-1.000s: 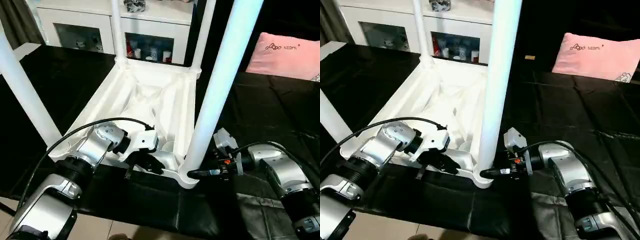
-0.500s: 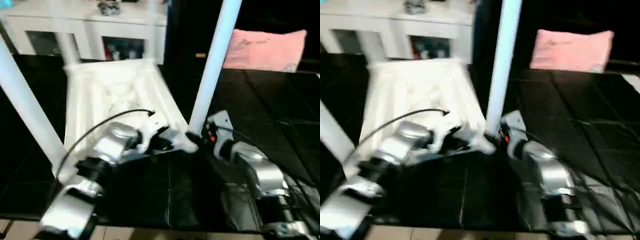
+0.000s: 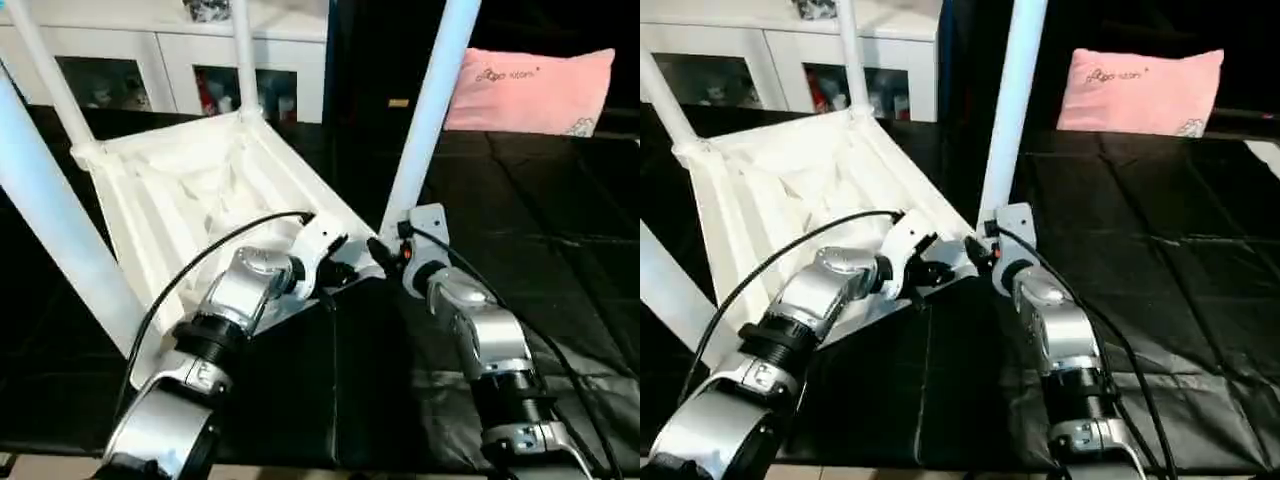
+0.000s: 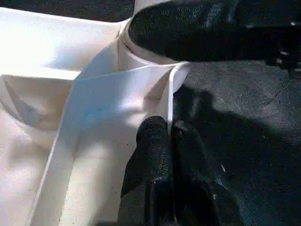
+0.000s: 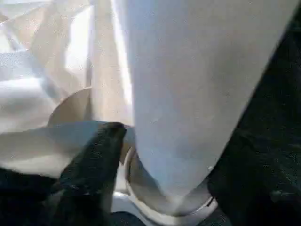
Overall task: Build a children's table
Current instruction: Rotate leg to tighten
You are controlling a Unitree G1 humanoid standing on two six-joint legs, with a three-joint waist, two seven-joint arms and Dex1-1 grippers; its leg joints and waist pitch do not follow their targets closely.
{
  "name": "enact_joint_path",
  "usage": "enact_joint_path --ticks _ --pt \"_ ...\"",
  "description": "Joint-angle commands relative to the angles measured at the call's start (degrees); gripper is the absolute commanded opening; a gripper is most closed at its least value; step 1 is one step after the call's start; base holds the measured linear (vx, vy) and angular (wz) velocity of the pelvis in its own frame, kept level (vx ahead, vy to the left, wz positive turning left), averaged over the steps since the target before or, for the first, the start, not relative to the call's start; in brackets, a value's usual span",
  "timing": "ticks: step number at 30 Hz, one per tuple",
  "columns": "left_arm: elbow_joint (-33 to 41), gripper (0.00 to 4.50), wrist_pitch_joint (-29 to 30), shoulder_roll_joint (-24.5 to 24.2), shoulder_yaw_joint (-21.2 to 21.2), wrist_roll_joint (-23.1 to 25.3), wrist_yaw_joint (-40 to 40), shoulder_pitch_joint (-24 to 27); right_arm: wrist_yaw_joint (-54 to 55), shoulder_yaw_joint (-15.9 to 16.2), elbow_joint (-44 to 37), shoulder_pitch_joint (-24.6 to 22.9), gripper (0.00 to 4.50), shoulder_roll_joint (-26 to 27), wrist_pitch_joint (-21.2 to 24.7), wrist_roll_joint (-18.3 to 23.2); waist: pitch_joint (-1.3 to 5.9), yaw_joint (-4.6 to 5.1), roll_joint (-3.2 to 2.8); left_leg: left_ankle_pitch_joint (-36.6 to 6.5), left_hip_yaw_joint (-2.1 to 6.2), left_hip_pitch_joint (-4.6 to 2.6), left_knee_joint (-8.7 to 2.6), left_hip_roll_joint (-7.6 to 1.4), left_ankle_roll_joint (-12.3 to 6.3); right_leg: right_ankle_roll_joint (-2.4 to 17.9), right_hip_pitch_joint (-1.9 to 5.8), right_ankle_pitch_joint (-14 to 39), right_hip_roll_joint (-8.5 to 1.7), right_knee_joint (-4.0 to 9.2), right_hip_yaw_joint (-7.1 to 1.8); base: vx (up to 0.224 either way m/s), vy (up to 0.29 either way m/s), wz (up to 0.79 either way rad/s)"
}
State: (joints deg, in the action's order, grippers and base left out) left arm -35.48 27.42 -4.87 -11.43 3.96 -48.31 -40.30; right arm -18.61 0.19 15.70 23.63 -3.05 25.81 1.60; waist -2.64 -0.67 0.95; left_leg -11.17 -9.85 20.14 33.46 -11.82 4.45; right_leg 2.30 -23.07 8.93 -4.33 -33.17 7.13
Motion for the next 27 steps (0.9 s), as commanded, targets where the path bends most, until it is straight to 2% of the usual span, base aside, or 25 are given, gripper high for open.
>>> enact_joint_path --ticks 1,2,3,4,5,7,8,10,12,13,15,17,18,20,21,23,24,25,26,27 --pt "2.95 0.00 -2.66 0.33 -0.79 -2.63 -2.45 -0.62 -6.15 5.37 -1.38 -2.25 3.32 0.13 1.33 1.28 3.71 -0.66 -0.02 -7.58 0.32 0.28 -3.37 -1.31 -4.56 9.10 3.96 13.58 -4.17 4.02 -3.51 0.000 0.000 0.00" --pt "2.95 0.00 -2.66 0.33 -0.79 -2.63 -2.45 -0.62 -6.15 5.37 -1.38 -2.25 3.32 0.13 1.33 1.28 3.70 -0.83 -0.17 -7.79 0.37 0.14 -3.40 -1.37 -4.45 9.07 3.90 14.09 -4.24 4.04 -3.46 0.000 0.000 0.00" --pt "2.94 0.00 -2.72 0.25 -0.81 -2.62 -2.52 -0.61 -6.37 5.36 -1.56 -2.39 3.52 0.01 1.37 1.40 3.64 -0.84 -0.19 -8.24 0.36 0.12 -3.42 -1.36 -4.24 8.88 3.84 15.22 -4.26 4.16 -3.45 0.000 0.000 0.00" --pt "2.98 0.00 -3.31 -0.73 -1.05 -2.64 -3.79 -0.37 -9.28 5.34 -3.92 -4.10 3.58 -1.72 1.70 2.76 3.59 -0.82 0.11 -8.55 0.31 0.10 -3.43 -1.35 -4.19 8.62 3.81 16.05 -4.20 4.30 -3.44 0.000 0.000 0.00" --pt "3.07 0.00 -3.86 -1.87 -1.41 -2.70 -5.60 -0.15 -13.14 5.51 -6.47 -6.02 3.64 -4.32 0.53 3.93 3.50 -1.32 0.11 -9.00 0.22 -0.15 -3.38 -1.28 -4.35 7.82 3.72 17.83 -4.30 4.60 -3.47 0.000 0.000 0.00" --pt "3.10 0.00 -4.17 -2.48 -1.63 -2.69 -6.57 -0.05 -15.37 5.68 -7.77 -7.04 3.84 -5.83 -0.58 4.46 3.47 -1.93 0.10 -8.98 0.26 -0.08 -3.53 -1.53 -4.46 7.19 3.72 17.61 -4.35 4.46 -3.60 0.000 0.000 0.00" --pt "3.05 0.00 -5.25 -3.20 -2.15 -2.47 -7.95 0.11 -18.32 5.33 -9.30 -8.27 3.84 -7.46 -1.57 5.85 3.47 -1.95 0.41 -9.20 0.23 -0.08 -3.52 -1.51 -4.50 7.03 3.68 18.00 -4.31 4.53 -3.55 0.000 0.000 0.00" --pt "2.98 0.00 -6.02 -3.85 -2.71 -2.26 -9.32 0.27 -21.66 5.09 -10.87 -9.59 4.07 -9.30 -2.92 7.22 3.41 -2.21 0.22 -9.51 0.28 -0.03 -3.53 -1.52 -4.56 6.62 3.70 18.88 -4.42 4.63 -3.54 0.000 0.000 0.00" --pt "2.35 0.00 -8.75 -5.68 -4.31 -1.61 -13.30 0.57 -28.50 2.74 -14.25 -12.38 4.29 -14.00 -3.10 10.88 3.38 -2.45 0.43 -10.09 0.28 -0.07 -3.51 -1.47 -5.05 5.49 3.79 20.20 -4.32 4.91 -3.50 0.000 0.000 0.00" --pt "2.35 0.00 -8.75 -5.68 -4.31 -1.61 -13.30 0.57 -28.50 2.74 -14.25 -12.38 4.29 -14.00 -3.10 10.88 3.44 -2.48 0.42 -9.97 0.28 -0.04 -3.47 -1.52 -5.16 5.55 3.77 20.03 -4.37 4.75 -3.54 0.000 0.000 0.00" --pt "1.07 0.00 -12.48 -7.48 -6.01 -0.79 -17.08 0.52 -31.89 -0.08 -15.52 -14.03 4.46 -17.61 -3.04 12.83 3.46 -2.66 0.31 -9.11 0.36 0.01 -3.46 -1.52 -5.41 5.95 3.59 19.40 -4.34 4.84 -3.44 0.000 0.000 0.00" --pt "0.50 0.00 -13.61 -8.13 -6.60 -0.48 -18.31 0.41 -32.55 -1.10 -15.55 -14.50 4.46 -18.74 -3.32 13.07 3.47 -2.77 0.42 -8.85 0.29 -0.02 -3.45 -1.60 -5.18 6.10 3.59 19.15 -4.37 4.70 -3.55 0.000 0.000 0.00" --pt "-1.08 0.00 -18.06 -9.56 -7.97 0.22 -21.23 0.07 -33.52 -3.45 -15.61 -15.51 4.46 -21.02 -3.93 13.56 3.49 -3.23 -0.16 -9.07 0.21 -0.50 -3.41 -1.69 -4.70 6.91 3.22 18.66 -4.37 4.69 -3.60 0.000 0.000 0.00" --pt "-2.33 0.00 -21.16 -10.76 -9.13 0.57 -24.02 -0.11 -33.57 -5.59 -15.69 -16.37 4.46 -22.62 -3.41 14.22 3.47 -3.82 0.01 -9.45 0.10 -0.67 -3.42 -1.55 -4.75 6.58 3.24 18.69 -4.28 4.93 -3.71 0.000 0.000 0.00" --pt "-4.18 0.00 -25.56 -12.19 -10.83 1.41 -27.22 -0.45 -32.39 -8.09 -15.10 -17.31 4.46 -24.23 -2.69 14.77 3.58 -4.22 -0.17 -9.08 0.16 -0.65 -3.52 -1.75 -4.38 6.97 3.35 17.45 -4.31 4.46 -3.80 0.000 0.000 0.00" --pt "-4.50 0.00 -26.36 -12.37 -11.15 1.61 -27.67 -0.51 -31.86 -8.45 -14.79 -17.41 4.46 -24.39 -2.68 14.68 3.64 -4.42 -0.13 -9.36 0.17 -0.70 -3.56 -1.71 -4.01 7.07 3.38 16.49 -4.32 4.41 -3.77 0.000 0.000 0.00" --pt "-5.59 0.00 -29.14 -12.78 -12.25 2.30 -29.15 -0.69 -28.97 -9.62 -13.13 -17.52 4.46 -24.55 -3.07 13.74 3.63 -4.45 -0.44 -9.24 0.29 -0.54 -3.60 -1.71 -3.78 7.32 3.51 15.99 -4.35 4.24 -3.74 0.000 0.000 0.00" --pt "-5.82 0.00 -29.74 -12.84 -12.48 2.45 -29.43 -0.72 -28.34 -9.84 -12.75 -17.53 4.46 -24.57 -3.20 13.50 3.57 -4.33 -0.31 -9.49 0.25 -0.58 -3.64 -1.66 -3.44 7.32 3.39 16.30 -4.35 4.47 -3.67 0.000 0.000 0.00" --pt "-6.17 0.00 -31.31 -12.45 -12.97 2.24 -30.59 -0.61 -25.10 -10.66 -11.19 -17.16 4.46 -24.08 -2.95 12.52 3.60 -4.46 -1.20 -10.18 0.32 -0.73 -3.59 -1.63 -2.86 7.75 3.46 16.60 -4.48 4.35 -3.63 0.000 0.000 0.00" --pt "-5.99 0.00 -32.06 -11.76 -13.36 1.84 -31.58 -0.34 -22.68 -11.20 -10.28 -16.86 4.46 -23.36 -3.33 11.83 3.59 -4.21 -0.54 -10.74 0.16 -0.69 -3.58 -1.55 -2.60 7.74 3.53 17.25 -4.40 4.60 -3.58 0.000 0.000 0.00"
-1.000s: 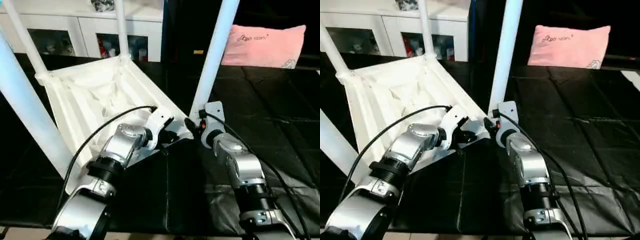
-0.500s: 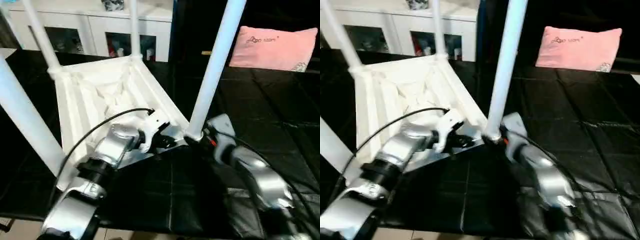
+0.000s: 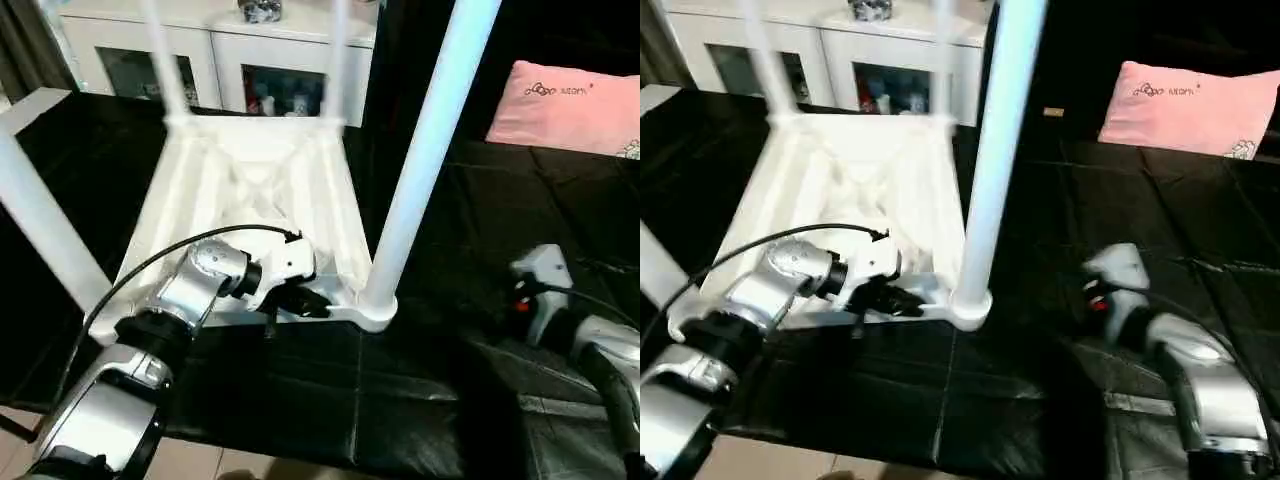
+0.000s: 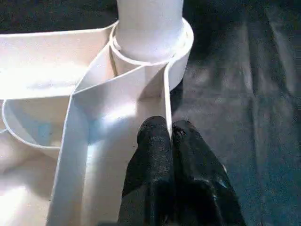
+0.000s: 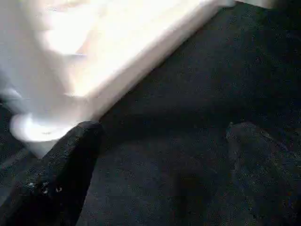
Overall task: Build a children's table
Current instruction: Rotate leg to tighten
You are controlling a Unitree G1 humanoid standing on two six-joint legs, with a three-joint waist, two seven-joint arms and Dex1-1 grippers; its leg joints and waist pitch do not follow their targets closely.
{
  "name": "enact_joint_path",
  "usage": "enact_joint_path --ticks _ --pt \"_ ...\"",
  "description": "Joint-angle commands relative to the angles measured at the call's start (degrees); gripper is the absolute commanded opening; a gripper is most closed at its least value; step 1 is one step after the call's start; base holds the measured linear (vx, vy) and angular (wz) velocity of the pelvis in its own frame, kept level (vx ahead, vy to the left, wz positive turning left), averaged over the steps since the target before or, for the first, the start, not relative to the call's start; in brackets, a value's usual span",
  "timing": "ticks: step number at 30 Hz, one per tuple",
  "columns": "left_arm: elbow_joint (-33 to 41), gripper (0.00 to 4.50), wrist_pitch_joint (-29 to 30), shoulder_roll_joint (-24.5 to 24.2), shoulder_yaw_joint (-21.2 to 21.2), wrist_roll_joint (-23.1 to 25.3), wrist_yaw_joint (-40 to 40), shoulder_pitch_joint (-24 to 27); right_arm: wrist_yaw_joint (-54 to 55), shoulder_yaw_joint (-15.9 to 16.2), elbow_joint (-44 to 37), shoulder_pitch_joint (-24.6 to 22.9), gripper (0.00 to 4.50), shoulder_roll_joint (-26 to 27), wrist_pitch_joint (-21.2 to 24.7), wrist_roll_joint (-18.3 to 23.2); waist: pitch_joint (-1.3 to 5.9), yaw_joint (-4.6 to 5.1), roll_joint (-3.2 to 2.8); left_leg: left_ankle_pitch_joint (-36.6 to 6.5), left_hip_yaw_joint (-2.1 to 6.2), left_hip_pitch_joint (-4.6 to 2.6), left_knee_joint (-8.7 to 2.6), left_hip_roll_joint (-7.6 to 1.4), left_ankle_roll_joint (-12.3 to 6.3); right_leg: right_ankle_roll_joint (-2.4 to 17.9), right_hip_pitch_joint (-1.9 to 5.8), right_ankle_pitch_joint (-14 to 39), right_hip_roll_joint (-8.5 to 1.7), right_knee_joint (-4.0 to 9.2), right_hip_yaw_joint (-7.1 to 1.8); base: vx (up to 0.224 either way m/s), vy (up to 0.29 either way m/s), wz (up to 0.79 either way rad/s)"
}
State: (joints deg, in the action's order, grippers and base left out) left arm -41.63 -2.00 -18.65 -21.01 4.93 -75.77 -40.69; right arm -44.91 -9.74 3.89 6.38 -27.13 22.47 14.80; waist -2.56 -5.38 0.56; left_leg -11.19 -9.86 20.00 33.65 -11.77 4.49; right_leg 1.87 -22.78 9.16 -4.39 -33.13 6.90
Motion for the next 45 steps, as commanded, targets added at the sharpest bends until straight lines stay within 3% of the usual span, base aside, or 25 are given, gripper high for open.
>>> enact_joint_path --ticks 1,4,6,9,16,17,19,21,24,26,28,31,33,36,39,41,45 --pt "0.21 0.00 -3.37 2.70 -4.14 0.76 -4.36 0.26 5.54 -1.68 2.03 0.63 4.46 1.34 0.06 -1.84 3.59 0.32 -0.88 -10.43 0.25 -0.62 -3.75 -1.55 -2.39 8.37 3.21 17.15 -4.41 4.42 -3.38 0.000 0.000 0.00" --pt "0.05 0.00 -4.41 3.38 -4.45 0.77 -4.32 0.43 7.19 -1.99 2.35 0.86 4.46 1.92 0.66 -2.17 3.69 0.28 -0.47 -9.81 0.09 -0.63 -3.62 -1.57 -2.73 8.92 3.25 15.85 -4.29 4.35 -3.45 0.000 0.000 0.00" --pt "-1.01 0.00 -7.07 4.52 -4.62 0.60 -4.36 0.26 7.96 -1.67 1.47 0.54 4.46 2.88 0.67 -2.33 3.68 0.24 -0.91 -8.83 0.00 -0.39 -3.50 -1.57 -3.80 9.32 3.33 14.58 -4.23 4.17 -3.55 0.000 0.000 0.00" --pt "-2.38 0.00 -9.25 4.99 -4.36 0.16 -5.05 -0.24 8.32 -1.36 1.04 0.23 4.46 3.49 0.21 -2.32 3.80 0.16 -0.86 -7.83 0.10 -0.05 -3.48 -1.54 -4.41 8.71 3.64 14.46 -4.25 4.03 -3.41 0.000 0.000 0.00" --pt "-7.15 0.00 -15.26 4.05 -3.73 0.61 -6.15 -1.56 10.79 -0.14 0.78 -0.10 4.46 5.09 -1.13 -2.37 3.72 0.37 -0.89 -9.00 0.14 -0.16 -3.63 -1.54 -3.83 7.36 3.51 17.72 -4.36 4.35 -3.31 0.000 0.000 0.00" --pt "-7.97 0.00 -16.18 3.71 -3.44 0.77 -5.46 -1.76 11.59 -0.15 1.09 0.24 4.46 5.50 -1.06 -2.57 3.70 0.53 -0.61 -9.02 0.13 -0.14 -3.66 -1.60 -3.81 7.37 3.50 17.65 -4.31 4.33 -3.34 0.000 0.000 0.00" --pt "-9.92 0.00 -18.33 2.76 -2.39 1.30 -2.80 -2.31 13.87 0.00 2.07 1.35 4.46 6.58 -1.28 -3.53 3.65 0.68 -0.87 -9.59 0.16 -0.28 -3.71 -1.48 -3.40 6.97 3.33 18.93 -4.35 4.53 -3.30 0.000 0.000 0.00" --pt "-10.08 0.00 -18.58 2.40 -0.85 0.53 -1.24 -2.24 14.39 0.43 2.13 1.85 4.46 7.24 -0.80 -3.50 3.59 0.74 -0.28 -9.61 0.12 -0.17 -3.74 -1.45 -3.37 6.71 3.39 19.76 -4.40 4.53 -3.31 0.000 0.000 0.00" --pt "-10.04 0.00 -18.00 2.67 1.08 -1.57 -1.11 -1.96 15.05 0.73 2.00 2.14 4.46 7.96 -0.29 -3.06 3.60 0.71 -0.43 -9.22 0.12 -0.24 -3.72 -1.47 -3.50 6.14 3.26 20.96 -4.54 4.60 -3.34 0.000 0.000 0.00" --pt "-6.30 0.44 -15.47 1.99 2.85 -4.76 -3.38 -0.08 16.28 0.79 1.95 2.65 4.50 8.93 1.22 -2.48 3.61 0.81 0.06 -8.15 0.22 0.03 -3.85 -1.69 -3.49 6.85 3.42 19.20 -4.66 4.05 -3.47 0.000 0.000 0.00" --pt "-2.57 0.55 -13.22 1.84 5.16 -7.84 -2.83 1.64 17.16 1.51 1.29 2.72 4.50 9.83 1.73 -2.66 3.83 0.88 -0.28 -7.40 0.11 -0.13 -3.70 -1.79 -3.42 7.83 3.30 17.11 -4.71 3.72 -3.61 0.000 0.000 0.00" --pt "1.95 0.90 -10.82 1.24 7.19 -9.96 -0.46 3.97 18.80 2.61 -0.16 2.18 4.50 10.74 -0.06 -4.35 3.76 1.04 -0.01 -6.65 0.01 -0.05 -3.70 -1.95 -3.47 9.47 3.17 13.49 -4.60 3.11 -3.72 0.000 0.000 0.00" --pt "4.47 1.01 -8.95 1.12 8.48 -11.16 1.21 5.32 19.01 2.85 -1.40 1.68 4.50 11.29 0.48 -4.06 3.57 1.16 0.08 -6.86 -0.08 0.02 -3.72 -1.80 -3.54 9.34 3.22 13.94 -4.55 3.18 -3.75 0.000 0.000 0.00" --pt "16.14 1.41 -0.62 2.62 13.81 -16.52 8.56 12.33 22.72 3.24 -5.16 -0.35 4.50 12.41 -2.07 -6.63 3.52 1.36 0.20 -6.92 -0.09 -0.06 -3.78 -2.21 -2.95 9.13 3.16 14.30 -4.67 2.92 -3.92 0.000 0.000 0.00" --pt "25.21 1.66 3.72 4.80 17.36 -18.36 16.58 18.81 25.25 1.88 -8.77 -1.81 4.50 13.86 -2.78 -6.26 3.29 2.01 0.75 -8.39 -0.22 0.04 -3.76 -2.12 -2.84 7.99 2.98 17.82 -4.35 3.45 -3.87 0.000 0.000 0.00" --pt "29.14 1.78 5.48 6.03 18.89 -18.91 20.90 21.63 26.63 1.08 -10.78 -2.80 4.50 14.73 -2.52 -5.85 2.87 2.20 0.66 -9.91 -0.29 0.04 -3.86 -1.76 -3.13 6.22 2.63 21.35 -4.04 4.22 -3.72 0.000 0.000 0.00" --pt "40.73 1.97 11.25 9.75 22.33 -18.94 32.25 29.41 30.14 -0.75 -15.64 -5.99 4.50 16.80 -2.31 -5.22 2.53 2.99 0.82 -13.42 -0.06 0.03 -3.97 -1.75 -2.00 3.01 2.38 26.80 -3.83 4.96 -3.51 0.000 0.000 0.00"
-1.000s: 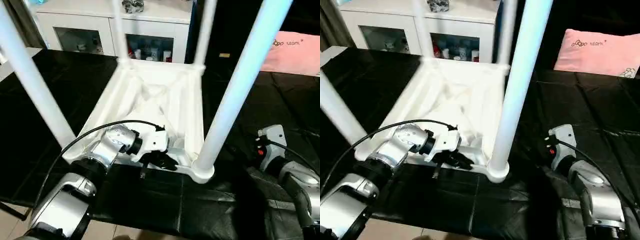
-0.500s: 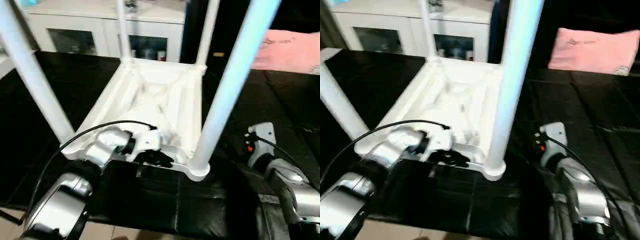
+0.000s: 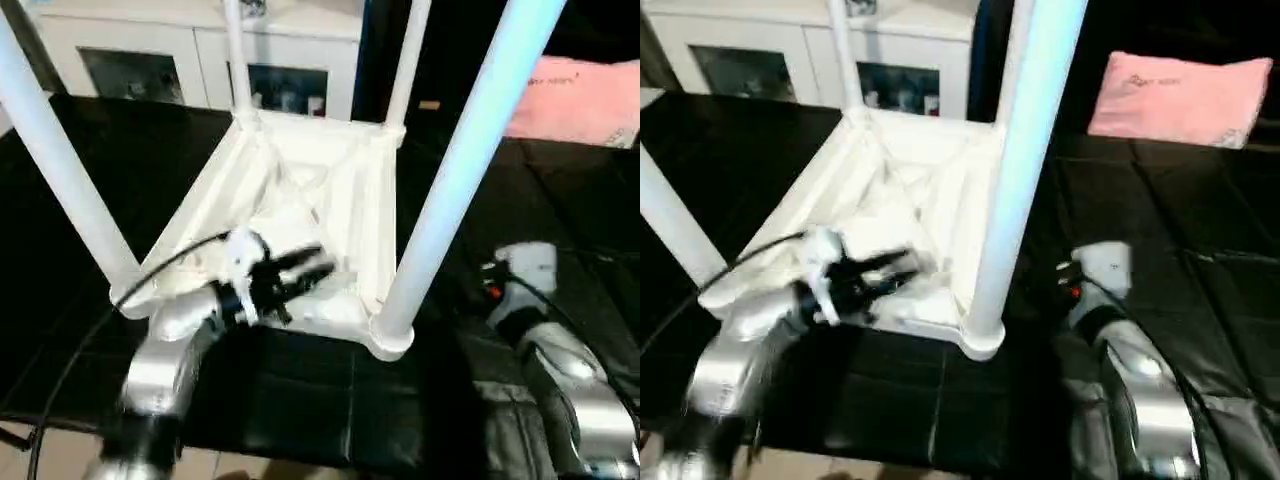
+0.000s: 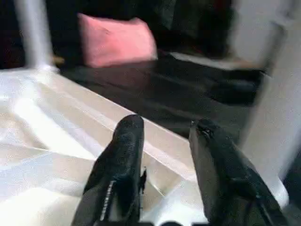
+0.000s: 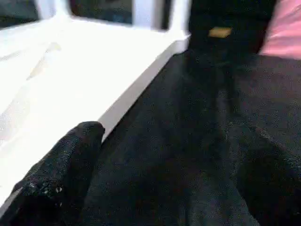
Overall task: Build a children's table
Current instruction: Rotate leg to tighten
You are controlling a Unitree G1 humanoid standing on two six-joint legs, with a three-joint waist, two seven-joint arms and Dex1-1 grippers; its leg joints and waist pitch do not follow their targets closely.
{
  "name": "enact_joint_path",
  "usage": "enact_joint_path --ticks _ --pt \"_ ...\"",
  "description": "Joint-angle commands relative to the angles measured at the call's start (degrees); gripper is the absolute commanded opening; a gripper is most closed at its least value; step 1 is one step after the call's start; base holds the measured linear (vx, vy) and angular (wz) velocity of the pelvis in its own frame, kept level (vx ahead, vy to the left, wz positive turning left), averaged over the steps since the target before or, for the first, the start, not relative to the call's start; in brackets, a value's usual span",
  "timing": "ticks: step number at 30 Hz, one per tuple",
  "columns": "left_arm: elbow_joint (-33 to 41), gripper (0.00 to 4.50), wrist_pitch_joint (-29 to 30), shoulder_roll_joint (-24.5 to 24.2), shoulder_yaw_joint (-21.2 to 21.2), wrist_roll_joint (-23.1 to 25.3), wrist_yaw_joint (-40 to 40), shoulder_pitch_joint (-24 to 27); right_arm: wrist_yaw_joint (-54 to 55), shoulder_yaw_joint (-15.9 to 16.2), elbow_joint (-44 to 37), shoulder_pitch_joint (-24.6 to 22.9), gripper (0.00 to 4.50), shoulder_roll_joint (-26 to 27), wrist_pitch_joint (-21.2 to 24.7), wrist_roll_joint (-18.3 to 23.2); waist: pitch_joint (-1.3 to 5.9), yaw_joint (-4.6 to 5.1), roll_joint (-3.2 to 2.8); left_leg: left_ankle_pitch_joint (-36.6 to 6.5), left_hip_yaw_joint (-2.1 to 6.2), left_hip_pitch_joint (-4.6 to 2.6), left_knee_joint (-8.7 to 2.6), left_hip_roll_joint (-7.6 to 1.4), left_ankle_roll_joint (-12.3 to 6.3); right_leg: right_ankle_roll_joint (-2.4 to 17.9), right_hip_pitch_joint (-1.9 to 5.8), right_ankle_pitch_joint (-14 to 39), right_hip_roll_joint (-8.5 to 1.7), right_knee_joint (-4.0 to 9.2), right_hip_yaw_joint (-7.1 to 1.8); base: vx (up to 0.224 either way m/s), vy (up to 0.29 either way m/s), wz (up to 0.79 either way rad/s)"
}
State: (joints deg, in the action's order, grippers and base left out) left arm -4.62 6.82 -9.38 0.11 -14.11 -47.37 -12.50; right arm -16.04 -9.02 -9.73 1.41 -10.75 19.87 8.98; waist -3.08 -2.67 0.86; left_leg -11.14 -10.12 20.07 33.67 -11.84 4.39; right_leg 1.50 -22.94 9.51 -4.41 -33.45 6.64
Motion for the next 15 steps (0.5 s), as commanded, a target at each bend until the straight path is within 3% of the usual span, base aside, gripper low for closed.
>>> enact_joint_path --ticks 1,5,7,8,9,11,12,15 --pt "5.98 2.08 3.73 1.03 1.56 0.93 5.91 2.76 1.72 -1.93 -2.99 -1.79 4.50 0.89 0.37 1.01 2.93 0.41 0.58 -13.92 0.28 -0.01 -4.04 -1.63 -1.97 2.85 2.48 27.19 -3.79 5.50 -3.19 0.000 0.000 0.00" --pt "14.67 2.41 5.74 3.48 4.44 3.93 14.19 11.04 4.15 -2.73 -9.13 -6.76 4.50 2.14 3.58 1.18 2.85 1.27 0.79 -14.89 0.36 0.29 -3.99 -1.23 -2.25 -0.02 2.28 28.69 -3.23 5.99 -3.04 0.000 0.000 0.00" --pt "15.40 2.51 5.76 3.77 4.93 4.03 15.21 11.85 4.04 -2.68 -9.97 -7.43 4.50 2.21 4.31 1.53 2.79 1.39 0.80 -15.67 0.39 0.29 -3.91 -0.93 -2.34 -1.37 2.11 30.39 -3.11 6.39 -2.86 0.000 0.000 0.00" --pt "16.68 2.63 5.96 3.69 5.05 4.48 16.61 13.15 4.49 -2.55 -10.71 -8.30 4.50 2.32 4.46 1.13 2.65 1.45 0.49 -16.63 0.50 0.10 -3.88 -0.84 -2.16 -2.07 1.93 31.62 -3.02 6.64 -2.73 0.000 0.000 0.00" --pt "17.83 2.73 6.25 3.44 5.13 5.43 17.80 14.47 4.18 -2.45 -11.51 -9.28 4.50 2.63 5.02 2.01 2.58 1.60 0.67 -17.46 0.57 0.11 -3.92 -0.90 -2.06 -2.66 1.85 32.26 -2.98 6.89 -2.63 0.000 0.000 0.00" --pt "19.08 2.79 6.42 3.16 5.06 5.98 18.72 15.72 3.87 -2.16 -12.07 -10.25 4.50 2.78 5.04 2.43 2.59 1.69 0.63 -18.50 0.64 -0.07 -3.85 -0.81 -1.98 -3.28 1.64 33.29 -2.95 7.09 -2.50 0.000 0.000 0.00" --pt "20.45 2.85 4.77 3.53 5.77 6.45 20.07 17.82 2.57 -0.22 -11.54 -12.18 4.50 1.75 1.26 0.30 2.56 1.73 0.54 -18.92 0.75 0.02 -3.92 -0.86 -1.84 -3.48 1.67 33.22 -2.97 7.16 -2.46 0.000 0.000 0.00" --pt "21.53 2.85 4.90 3.49 5.91 7.03 21.58 20.22 4.54 0.44 -10.48 -13.23 4.50 2.16 1.54 -1.64 2.46 2.16 0.81 -20.45 0.91 0.07 -4.07 -0.87 -1.55 -3.56 1.60 33.35 -2.84 7.28 -2.38 0.000 0.000 0.00"
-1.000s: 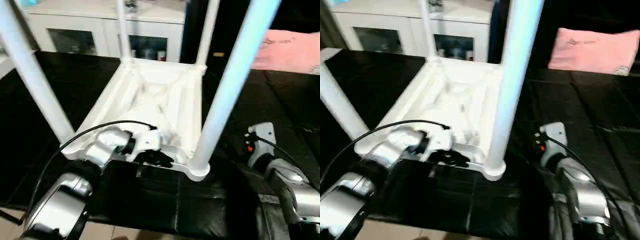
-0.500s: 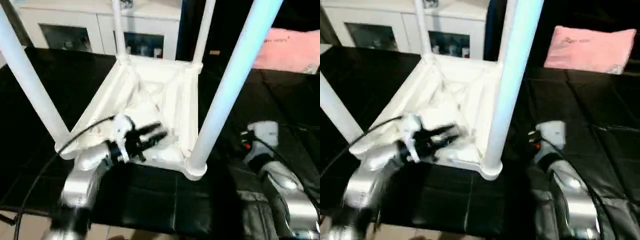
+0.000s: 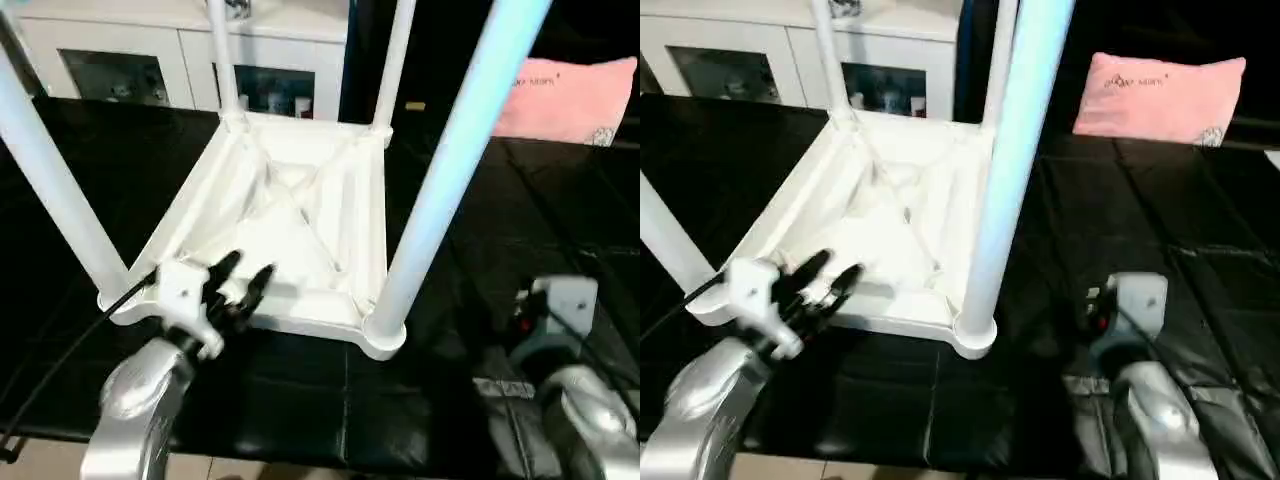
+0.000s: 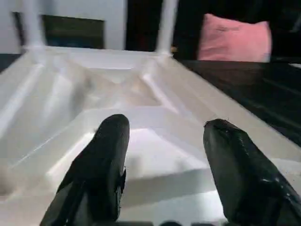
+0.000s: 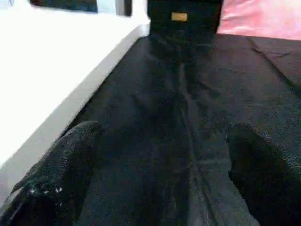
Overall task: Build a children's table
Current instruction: Rotate leg to tighten
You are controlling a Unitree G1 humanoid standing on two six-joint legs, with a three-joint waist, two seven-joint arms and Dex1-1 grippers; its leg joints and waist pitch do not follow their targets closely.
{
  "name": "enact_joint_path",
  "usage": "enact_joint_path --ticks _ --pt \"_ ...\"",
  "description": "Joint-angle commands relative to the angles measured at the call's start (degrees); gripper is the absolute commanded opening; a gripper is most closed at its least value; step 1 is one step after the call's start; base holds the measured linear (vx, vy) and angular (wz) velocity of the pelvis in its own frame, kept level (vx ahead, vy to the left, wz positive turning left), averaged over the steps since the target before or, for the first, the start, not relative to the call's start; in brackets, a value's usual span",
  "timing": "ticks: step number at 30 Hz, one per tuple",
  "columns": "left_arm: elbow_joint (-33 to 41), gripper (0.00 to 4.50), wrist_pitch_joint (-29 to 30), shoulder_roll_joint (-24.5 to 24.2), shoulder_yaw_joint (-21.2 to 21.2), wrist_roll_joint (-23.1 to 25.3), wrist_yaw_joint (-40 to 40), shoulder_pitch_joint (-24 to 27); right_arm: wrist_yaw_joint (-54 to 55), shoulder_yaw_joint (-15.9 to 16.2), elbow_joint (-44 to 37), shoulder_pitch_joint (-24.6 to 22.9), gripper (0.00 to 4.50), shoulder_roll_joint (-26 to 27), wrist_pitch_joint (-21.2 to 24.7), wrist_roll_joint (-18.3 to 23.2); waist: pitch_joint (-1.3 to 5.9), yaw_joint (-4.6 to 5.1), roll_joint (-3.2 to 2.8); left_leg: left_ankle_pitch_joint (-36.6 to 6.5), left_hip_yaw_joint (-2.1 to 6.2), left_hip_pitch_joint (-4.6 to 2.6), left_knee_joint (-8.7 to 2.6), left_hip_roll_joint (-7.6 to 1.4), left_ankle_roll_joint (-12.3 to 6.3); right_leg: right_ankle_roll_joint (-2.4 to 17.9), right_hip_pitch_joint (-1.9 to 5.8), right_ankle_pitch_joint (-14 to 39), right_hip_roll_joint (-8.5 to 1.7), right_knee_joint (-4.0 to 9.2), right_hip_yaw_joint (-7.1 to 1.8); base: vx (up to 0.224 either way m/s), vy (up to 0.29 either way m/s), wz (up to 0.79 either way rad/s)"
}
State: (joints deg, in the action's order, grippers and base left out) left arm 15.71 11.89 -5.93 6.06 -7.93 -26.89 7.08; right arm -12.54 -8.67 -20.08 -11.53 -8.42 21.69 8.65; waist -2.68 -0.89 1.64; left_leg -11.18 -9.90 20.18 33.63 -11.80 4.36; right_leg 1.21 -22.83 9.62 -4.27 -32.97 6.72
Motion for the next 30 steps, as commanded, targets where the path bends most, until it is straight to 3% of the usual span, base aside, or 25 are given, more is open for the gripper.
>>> enact_joint_path --ticks 1,5,6,7,8,9,10,11,12,13,14,15,16,17,18,19,21,22,23,24,25,26,27,28,30 --pt "1.16 2.85 0.20 0.00 -0.17 1.07 1.45 0.89 2.14 0.73 0.20 -0.44 4.50 -0.54 -0.38 -3.16 2.05 0.52 0.25 -20.90 0.65 -0.12 -3.94 -0.86 -1.49 -3.51 1.32 33.73 -2.91 6.91 -2.44 0.000 0.000 0.00" --pt "1.34 2.85 1.04 -0.16 -1.17 0.17 1.50 0.88 1.69 2.58 -0.34 -1.33 4.50 -1.22 1.33 -3.91 1.94 1.10 0.30 -22.79 0.97 -0.06 -3.84 -0.64 -1.36 -4.58 1.37 35.96 -3.15 7.22 -2.23 0.000 0.000 0.00" --pt "1.37 2.85 0.87 -0.31 -1.37 0.35 1.50 0.96 0.92 2.48 -0.56 -1.64 4.50 -0.55 1.62 -2.32 2.29 1.37 -0.11 -22.79 -1.32 -2.44 -1.70 -0.44 -0.79 -6.00 -1.52 39.44 -2.23 8.68 -4.40 -0.052 -0.002 -0.08" --pt "1.48 2.85 0.76 -0.48 -1.58 0.56 1.76 1.06 0.44 2.41 -0.64 -1.89 4.50 -0.05 1.45 -1.08 1.92 1.14 0.38 -25.07 -1.71 -3.65 -0.58 0.13 -0.93 -6.14 -2.72 42.82 -2.58 8.79 -4.29 -0.052 -0.002 -0.08" --pt "1.71 2.85 0.72 -0.37 -1.57 0.76 2.27 1.27 0.49 2.48 -0.83 -2.00 4.50 0.13 1.05 -0.89 2.09 0.95 0.47 -25.67 -2.13 -3.55 -0.45 -0.15 -1.13 -5.66 -2.74 44.76 -2.32 8.39 -6.31 -0.055 0.021 -0.33" --pt "2.11 2.85 0.34 -0.13 -1.47 0.95 3.08 1.63 0.81 2.52 -1.02 -2.08 4.50 0.37 0.17 -1.09 2.26 0.62 1.41 -25.05 -2.35 -2.51 -0.05 0.26 -2.52 -5.13 -1.88 45.93 -2.90 7.67 -8.31 0.030 0.068 -0.59" --pt "2.46 2.85 1.26 0.28 -1.17 0.60 3.82 1.94 1.07 2.34 -1.09 -2.11 4.50 0.63 -0.79 -1.19 2.42 0.35 1.70 -23.93 -2.30 -1.86 0.19 0.45 -3.37 -4.83 -1.08 46.47 -3.52 7.48 -9.86 0.030 0.068 -0.59" --pt "2.56 2.85 0.77 0.40 -1.05 0.76 4.16 2.19 1.15 2.07 -1.00 -2.16 4.50 0.84 -1.87 -1.18 2.40 -1.26 2.84 -17.11 0.82 2.74 0.47 0.77 -7.97 -3.58 4.04 45.59 -8.83 6.91 -11.37 0.066 0.115 -0.60" --pt "2.57 2.85 0.46 0.40 -1.06 0.96 4.45 2.28 0.99 1.88 -0.86 -2.12 4.50 0.94 -2.76 -1.08 2.07 -0.72 1.91 -12.28 2.65 2.78 -0.15 -0.65 -9.06 -0.02 2.77 44.72 -9.74 7.40 -11.93 0.028 0.148 -0.40" --pt "2.66 2.85 0.57 0.39 -1.11 1.22 4.90 2.42 0.10 1.90 -0.83 -2.20 4.50 0.68 -4.13 -0.76 2.32 -0.16 1.08 -11.50 3.20 2.47 -2.19 -0.87 -8.84 2.12 2.52 41.04 -7.33 6.24 -9.85 0.028 0.148 -0.40" --pt "2.75 2.85 0.65 0.36 -1.19 1.45 5.25 2.53 -0.69 2.01 -0.85 -2.29 4.50 0.38 -5.18 -0.50 2.44 1.70 -0.12 -13.92 3.18 0.29 -4.52 -1.90 -5.99 4.29 0.56 27.01 -0.90 3.99 -6.30 -0.003 0.136 -0.10" --pt "2.75 2.85 0.65 0.36 -1.19 1.45 5.25 2.53 -0.69 2.01 -0.85 -2.29 4.50 0.38 -5.18 -0.50 2.44 1.70 -0.12 -13.92 3.18 0.29 -4.52 -1.90 -5.99 4.29 0.56 27.01 -0.90 3.99 -6.30 0.012 0.117 0.04" --pt "2.90 2.85 0.95 0.63 -1.09 1.29 5.89 2.45 -0.78 1.24 -0.68 -1.88 4.50 0.48 -4.49 0.62 2.52 3.05 -0.76 -17.33 4.58 -0.72 -5.90 -4.42 0.37 5.26 1.27 7.61 0.44 1.90 -5.49 0.012 0.117 0.04" --pt "2.95 2.85 0.97 0.73 -1.05 1.18 6.01 2.44 -0.82 1.02 -0.56 -1.72 4.50 0.46 -4.39 0.85 2.11 3.42 -1.19 -20.19 5.56 -0.99 -7.21 -6.54 1.80 5.29 1.27 4.93 0.49 1.03 -4.57 0.000 0.083 0.05" --pt "3.23 2.85 1.29 1.06 -1.05 0.98 6.66 2.48 -0.77 0.72 -0.07 -1.15 4.50 -0.32 -3.90 0.44 1.80 3.79 -0.52 -23.90 5.03 -1.33 -7.44 -6.89 0.17 4.92 1.18 6.21 0.00 1.20 -4.19 0.000 0.000 0.00" --pt "3.37 2.85 1.45 1.22 -1.04 0.96 7.04 2.52 -0.64 0.67 0.18 -0.88 4.50 -0.72 -3.55 0.08 1.77 3.89 -0.65 -25.61 4.86 -1.40 -7.43 -6.57 -0.56 5.12 1.28 7.17 -0.35 1.34 -4.09 0.000 0.000 0.00" --pt "4.00 2.85 1.67 1.99 -0.48 0.64 8.31 3.05 -1.11 0.70 0.58 -0.21 4.50 -1.70 -3.13 -0.06 1.08 4.11 0.66 -32.97 1.86 -0.96 -5.07 -2.15 -1.56 4.02 0.77 19.21 -1.39 5.28 -4.74 -0.006 -0.035 0.05" --pt "4.08 2.85 1.82 2.09 -0.36 0.56 8.54 3.08 -1.06 0.65 0.64 -0.02 4.50 -1.82 -3.08 -0.14 1.29 4.03 1.76 -32.54 1.24 -1.97 -1.96 0.91 -1.16 -1.11 -0.60 40.92 -3.00 7.82 -4.81 -0.011 -0.071 0.09" --pt "4.04 2.85 1.73 2.07 -0.39 0.60 8.63 3.27 -1.29 0.82 0.54 0.07 4.50 -2.09 -2.78 -0.24 0.97 4.17 1.83 -31.44 1.34 -2.48 -0.85 1.36 -1.40 -4.03 -1.47 50.35 -3.71 9.51 -4.62 -0.018 -0.057 -0.02" --pt "3.97 2.85 1.54 1.91 -0.52 0.59 8.92 3.63 -1.80 1.16 0.46 0.20 4.50 -2.61 -2.45 -0.42 1.39 4.72 1.57 -26.60 2.47 -1.48 -0.97 1.31 -1.09 -6.94 0.18 54.66 -4.20 10.45 -2.78 0.000 0.000 0.00" --pt "3.71 2.85 1.19 1.40 -0.83 1.06 9.24 3.79 -2.36 1.83 0.28 0.28 4.50 -3.20 -0.36 -0.13 1.97 5.24 1.57 -26.33 3.19 -0.19 -2.40 0.53 -0.90 -6.07 1.92 46.79 -3.68 9.13 -2.07 0.000 0.000 0.00" --pt "3.60 2.85 1.32 1.25 -0.85 1.02 9.25 3.66 -2.73 2.23 0.33 0.29 4.50 -3.42 0.17 0.10 1.69 5.28 1.37 -28.04 3.65 0.28 -3.21 -0.13 -0.81 -5.37 2.23 43.51 -3.28 8.80 -1.61 0.000 0.000 0.00" --pt "3.57 2.85 1.40 1.19 -0.87 1.05 9.25 3.61 -2.89 2.41 0.36 0.26 4.50 -3.50 0.04 0.08 1.72 5.65 1.39 -29.20 3.82 0.31 -3.58 -0.55 -0.84 -4.86 2.45 40.78 -3.20 8.68 -1.41 0.000 0.000 0.00" --pt "3.46 2.85 1.44 0.97 -0.94 1.13 9.15 3.43 -3.75 3.02 0.52 0.07 4.50 -3.64 -0.79 0.35 1.59 5.92 1.11 -31.36 4.11 -0.02 -4.09 -1.04 -0.77 -2.97 2.50 36.31 -3.48 8.31 -1.32 0.000 0.000 0.00" --pt "3.42 2.85 1.58 0.75 -1.00 1.31 9.26 3.32 -3.92 3.54 0.74 -0.05 4.50 -3.73 -1.45 0.66 1.31 6.46 1.16 -32.73 4.36 0.13 -4.35 -1.10 -0.28 -1.23 2.45 34.96 -4.03 8.00 -1.41 0.000 0.000 0.00"
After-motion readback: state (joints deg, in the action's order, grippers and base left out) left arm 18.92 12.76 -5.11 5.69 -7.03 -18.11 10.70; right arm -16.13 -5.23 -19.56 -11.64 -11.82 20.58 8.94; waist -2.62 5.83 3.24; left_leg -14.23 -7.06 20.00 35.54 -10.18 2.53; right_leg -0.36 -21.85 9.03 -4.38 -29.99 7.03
